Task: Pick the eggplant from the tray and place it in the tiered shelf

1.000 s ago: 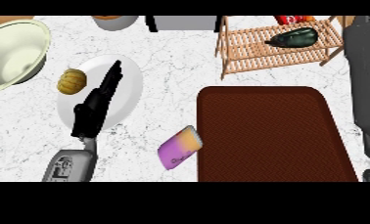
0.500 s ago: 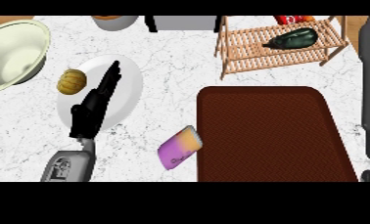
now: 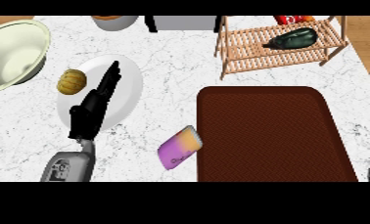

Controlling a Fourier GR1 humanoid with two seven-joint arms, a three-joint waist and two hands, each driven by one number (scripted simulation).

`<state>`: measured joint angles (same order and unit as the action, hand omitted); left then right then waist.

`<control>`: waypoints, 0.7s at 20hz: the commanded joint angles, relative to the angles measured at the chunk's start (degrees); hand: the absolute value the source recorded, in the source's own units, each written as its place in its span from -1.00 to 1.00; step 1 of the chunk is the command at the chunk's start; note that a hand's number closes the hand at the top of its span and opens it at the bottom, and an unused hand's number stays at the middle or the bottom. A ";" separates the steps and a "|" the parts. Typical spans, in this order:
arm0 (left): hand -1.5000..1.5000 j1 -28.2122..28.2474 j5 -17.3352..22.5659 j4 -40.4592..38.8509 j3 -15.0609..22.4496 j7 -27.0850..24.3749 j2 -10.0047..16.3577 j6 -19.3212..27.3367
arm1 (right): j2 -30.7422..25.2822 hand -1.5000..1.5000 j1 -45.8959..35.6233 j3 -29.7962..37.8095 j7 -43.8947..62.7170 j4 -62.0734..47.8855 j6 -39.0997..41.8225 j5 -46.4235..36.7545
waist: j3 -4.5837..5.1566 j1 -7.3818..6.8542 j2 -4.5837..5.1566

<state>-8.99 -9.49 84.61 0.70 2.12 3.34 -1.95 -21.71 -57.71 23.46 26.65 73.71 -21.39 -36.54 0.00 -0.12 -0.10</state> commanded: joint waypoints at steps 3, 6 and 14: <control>0.00 3.55 -0.42 0.24 -0.10 -2.91 0.39 0.28 | -6.36 -1.00 -0.43 7.20 5.47 5.86 0.18 4.73 | -0.01 0.46 -0.24; 0.00 -0.24 -1.14 -1.40 0.89 -0.38 -0.91 0.83 | -12.07 -1.00 -0.73 10.69 10.53 5.74 4.36 7.01 | 0.00 1.09 -0.19; 0.00 1.32 0.28 -2.28 -2.03 -1.82 1.16 0.23 | -21.86 -1.00 15.88 21.01 19.06 14.03 23.80 18.37 | -0.04 2.70 -0.40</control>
<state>-7.26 -9.61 84.70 -0.08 1.43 3.82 -1.52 -39.34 -48.66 39.17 43.59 83.94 -5.73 -24.07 0.00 1.64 -0.48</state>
